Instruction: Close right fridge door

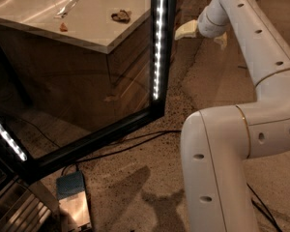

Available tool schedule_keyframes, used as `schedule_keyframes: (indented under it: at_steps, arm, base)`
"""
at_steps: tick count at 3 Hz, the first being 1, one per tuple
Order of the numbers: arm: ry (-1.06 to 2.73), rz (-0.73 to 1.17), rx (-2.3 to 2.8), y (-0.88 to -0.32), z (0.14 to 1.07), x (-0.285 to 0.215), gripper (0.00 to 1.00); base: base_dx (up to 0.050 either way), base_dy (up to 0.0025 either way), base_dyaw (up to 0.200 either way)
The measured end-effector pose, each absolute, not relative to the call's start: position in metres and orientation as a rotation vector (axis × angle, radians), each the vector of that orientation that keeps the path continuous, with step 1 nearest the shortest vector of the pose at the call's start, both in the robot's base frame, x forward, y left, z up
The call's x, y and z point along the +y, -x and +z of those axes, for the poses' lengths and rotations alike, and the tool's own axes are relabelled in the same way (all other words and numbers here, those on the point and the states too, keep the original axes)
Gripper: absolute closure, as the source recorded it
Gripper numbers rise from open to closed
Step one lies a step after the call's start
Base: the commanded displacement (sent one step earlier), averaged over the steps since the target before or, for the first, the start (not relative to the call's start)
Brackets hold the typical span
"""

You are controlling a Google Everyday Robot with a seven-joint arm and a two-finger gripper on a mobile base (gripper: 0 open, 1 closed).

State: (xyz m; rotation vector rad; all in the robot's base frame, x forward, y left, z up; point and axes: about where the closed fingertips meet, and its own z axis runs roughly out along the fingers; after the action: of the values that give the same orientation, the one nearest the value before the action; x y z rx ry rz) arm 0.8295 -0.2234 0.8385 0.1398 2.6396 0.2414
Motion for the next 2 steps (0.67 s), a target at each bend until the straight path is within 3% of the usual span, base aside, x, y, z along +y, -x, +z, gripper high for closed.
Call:
schedule_keyframes:
  at_steps: [2]
  arm:
    - [-0.128,0.259,2.660,-0.829,0.822,-0.227,0.00]
  base:
    - [0.000,0.00000,0.000]
